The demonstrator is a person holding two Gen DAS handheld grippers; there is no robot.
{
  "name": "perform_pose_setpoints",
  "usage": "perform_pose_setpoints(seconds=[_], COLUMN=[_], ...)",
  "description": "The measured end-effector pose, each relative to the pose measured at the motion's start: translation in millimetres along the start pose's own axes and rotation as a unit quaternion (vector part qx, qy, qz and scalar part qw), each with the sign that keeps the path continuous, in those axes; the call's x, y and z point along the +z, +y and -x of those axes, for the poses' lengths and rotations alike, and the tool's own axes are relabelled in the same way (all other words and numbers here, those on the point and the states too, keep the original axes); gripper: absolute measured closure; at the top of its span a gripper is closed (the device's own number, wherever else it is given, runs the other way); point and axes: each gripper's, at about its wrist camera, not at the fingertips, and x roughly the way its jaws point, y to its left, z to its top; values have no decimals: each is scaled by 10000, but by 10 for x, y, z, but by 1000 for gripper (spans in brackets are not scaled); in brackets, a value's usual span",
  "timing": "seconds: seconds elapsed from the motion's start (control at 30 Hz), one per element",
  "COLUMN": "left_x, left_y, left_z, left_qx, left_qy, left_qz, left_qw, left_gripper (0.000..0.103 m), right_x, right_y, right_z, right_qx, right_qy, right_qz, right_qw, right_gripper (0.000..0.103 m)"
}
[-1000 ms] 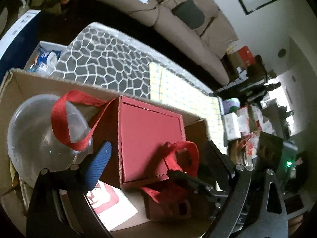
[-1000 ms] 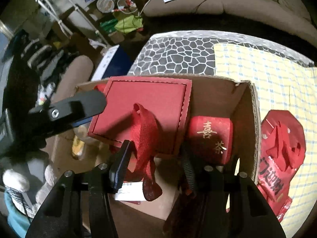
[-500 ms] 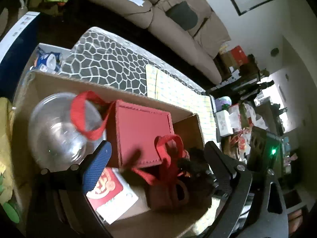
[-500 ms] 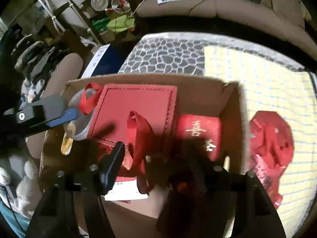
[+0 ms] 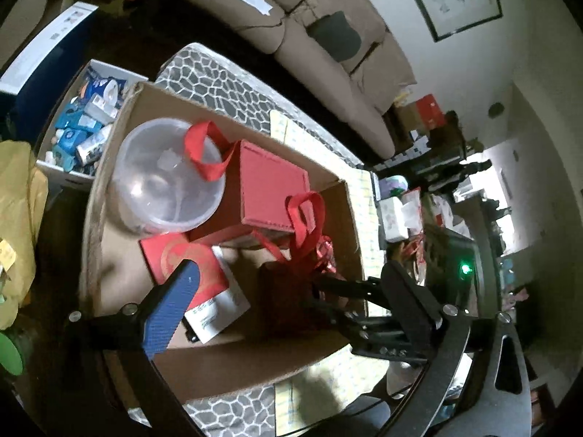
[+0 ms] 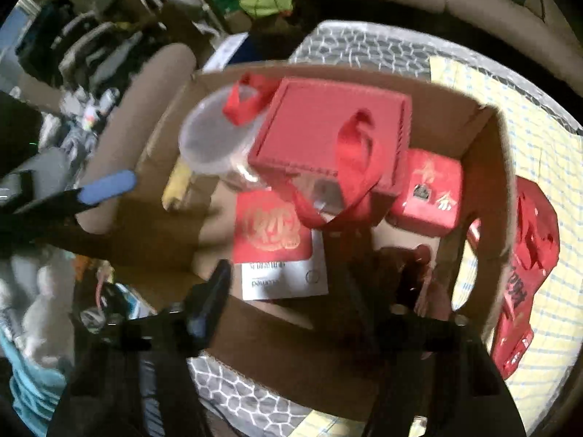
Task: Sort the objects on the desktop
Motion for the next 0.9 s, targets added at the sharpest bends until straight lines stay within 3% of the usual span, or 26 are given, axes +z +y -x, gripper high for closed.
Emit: perform_pose_setpoints(seconds=[0.37, 0.53, 0.9], left_x=[-343, -582, -1012], left_y=[-129, -319, -517], left_z=[28, 40, 60], left_qx=[456, 949, 1459], left_qy=[108, 124, 18], left_qz=[-235, -543, -867], left_qw=[9986, 9939, 9855], left_gripper=[0, 0, 0], right_x=[-258, -449, -900], right_y=[96, 82, 102], right_z=[110, 295, 528], right_qx=[-230, -455, -944], right_qy=[-240, -465, -874], right_qz=[-300, -368, -394], right_qw=[9990, 9972, 9909], right_gripper=[46, 37, 32])
